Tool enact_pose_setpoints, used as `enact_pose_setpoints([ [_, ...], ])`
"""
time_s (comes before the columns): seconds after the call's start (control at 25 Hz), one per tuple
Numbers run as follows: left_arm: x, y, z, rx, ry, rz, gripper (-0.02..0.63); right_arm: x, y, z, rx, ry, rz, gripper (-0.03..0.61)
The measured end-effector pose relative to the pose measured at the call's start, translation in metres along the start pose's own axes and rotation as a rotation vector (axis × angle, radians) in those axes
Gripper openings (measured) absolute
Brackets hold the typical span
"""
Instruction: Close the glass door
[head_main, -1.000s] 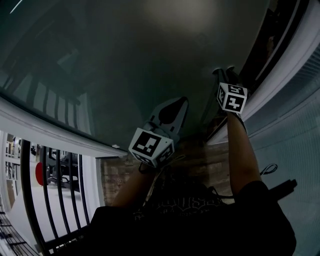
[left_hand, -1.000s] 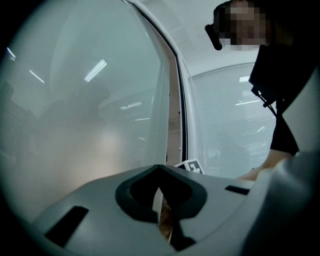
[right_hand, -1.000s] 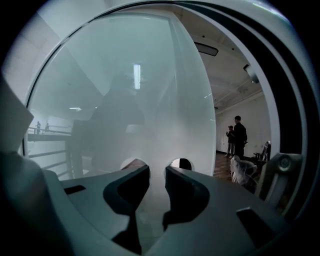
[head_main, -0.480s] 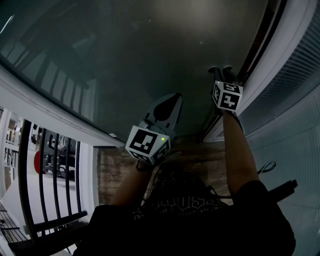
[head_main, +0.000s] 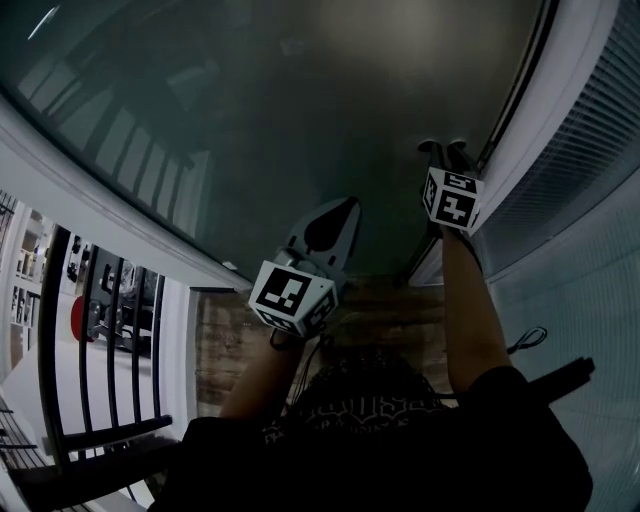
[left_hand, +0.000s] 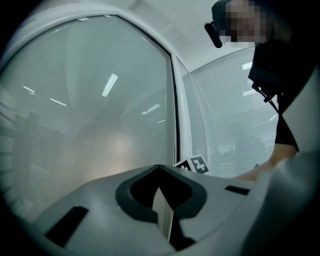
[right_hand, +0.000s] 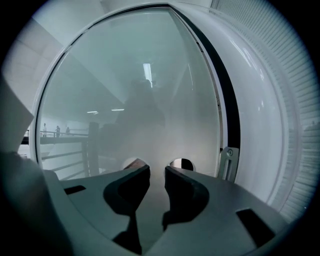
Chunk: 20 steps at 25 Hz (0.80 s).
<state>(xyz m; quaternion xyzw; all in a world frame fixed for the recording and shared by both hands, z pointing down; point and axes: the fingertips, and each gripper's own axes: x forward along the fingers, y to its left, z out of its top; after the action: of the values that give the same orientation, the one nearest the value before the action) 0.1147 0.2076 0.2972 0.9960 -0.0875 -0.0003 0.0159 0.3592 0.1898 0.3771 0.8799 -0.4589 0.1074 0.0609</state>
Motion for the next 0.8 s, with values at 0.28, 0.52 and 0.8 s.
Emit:
enact_pose_setpoints([
  [0.28,0.001,-0.002,0.002,0.002,-0.004,-0.017,0.002,-0.004,-0.009,-0.007,0.003,0.011,-0.020,0.097],
  [0.52,-0.002,-0.002,-0.003,-0.015,0.007,-0.027,0.002,-0.009,-0.018,-0.009,0.006,0.006,-0.047,0.097],
  [0.8,0.000,-0.007,-0.001,-0.015,0.013,-0.047,0.002,-0.017,-0.027,-0.012,0.010,0.007,-0.069,0.097],
])
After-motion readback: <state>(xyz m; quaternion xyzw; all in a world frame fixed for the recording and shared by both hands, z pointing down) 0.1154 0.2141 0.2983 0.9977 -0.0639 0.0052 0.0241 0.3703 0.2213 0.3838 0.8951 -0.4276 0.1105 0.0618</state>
